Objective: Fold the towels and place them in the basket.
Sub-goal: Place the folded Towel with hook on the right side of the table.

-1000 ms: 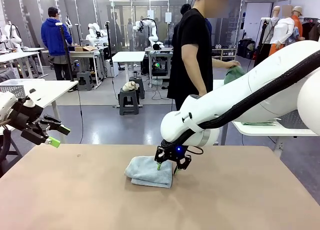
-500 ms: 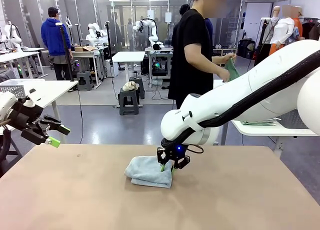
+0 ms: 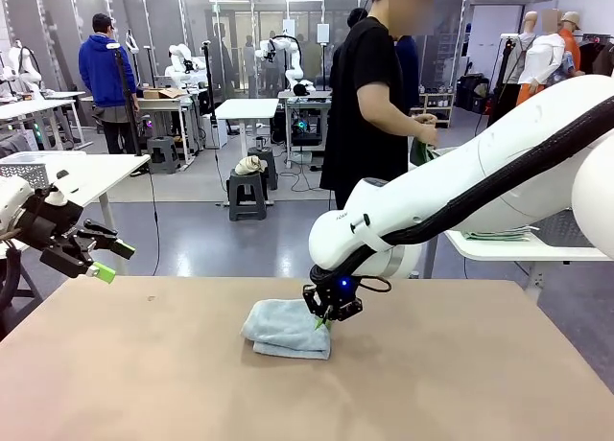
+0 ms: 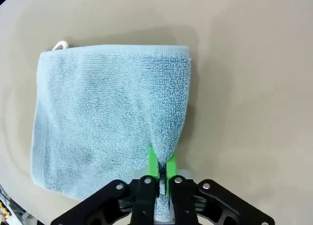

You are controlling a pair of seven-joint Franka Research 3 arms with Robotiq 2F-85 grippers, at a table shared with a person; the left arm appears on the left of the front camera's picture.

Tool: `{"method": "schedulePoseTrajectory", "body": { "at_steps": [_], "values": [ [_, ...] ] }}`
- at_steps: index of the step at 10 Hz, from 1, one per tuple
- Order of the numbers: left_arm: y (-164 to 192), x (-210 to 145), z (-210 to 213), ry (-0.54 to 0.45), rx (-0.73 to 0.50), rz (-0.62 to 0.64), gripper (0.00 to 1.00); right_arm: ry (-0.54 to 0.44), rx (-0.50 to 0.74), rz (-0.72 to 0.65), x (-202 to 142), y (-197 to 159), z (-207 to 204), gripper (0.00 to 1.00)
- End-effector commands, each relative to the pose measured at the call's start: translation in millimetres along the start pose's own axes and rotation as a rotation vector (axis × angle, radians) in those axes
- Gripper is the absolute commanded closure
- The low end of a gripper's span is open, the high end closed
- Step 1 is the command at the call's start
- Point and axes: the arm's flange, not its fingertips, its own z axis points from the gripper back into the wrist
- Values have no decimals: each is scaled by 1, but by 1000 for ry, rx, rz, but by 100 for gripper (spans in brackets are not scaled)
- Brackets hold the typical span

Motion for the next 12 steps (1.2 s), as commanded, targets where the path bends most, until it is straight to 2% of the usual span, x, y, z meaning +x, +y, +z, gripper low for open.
{"method": "schedulePoseTrajectory", "body": {
  "at_steps": [1, 7, 8, 11, 12],
  "values": [
    [0, 0, 1, 4, 0, -2, 0, -13, -27, 18, 4, 2, 8, 100],
    [0, 0, 1, 4, 0, -2, 0, 0, 0, 0, 0, 0, 0, 100],
    [0, 0, 1, 4, 0, -2, 0, -3, -3, 6, 0, 0, 1, 93],
    [0, 0, 1, 4, 0, -2, 0, -25, -17, 0, 7, -81, 33, 95],
    [0, 0, 1, 4, 0, -2, 0, -51, -70, 14, 9, -115, 42, 95]
  ]
}}
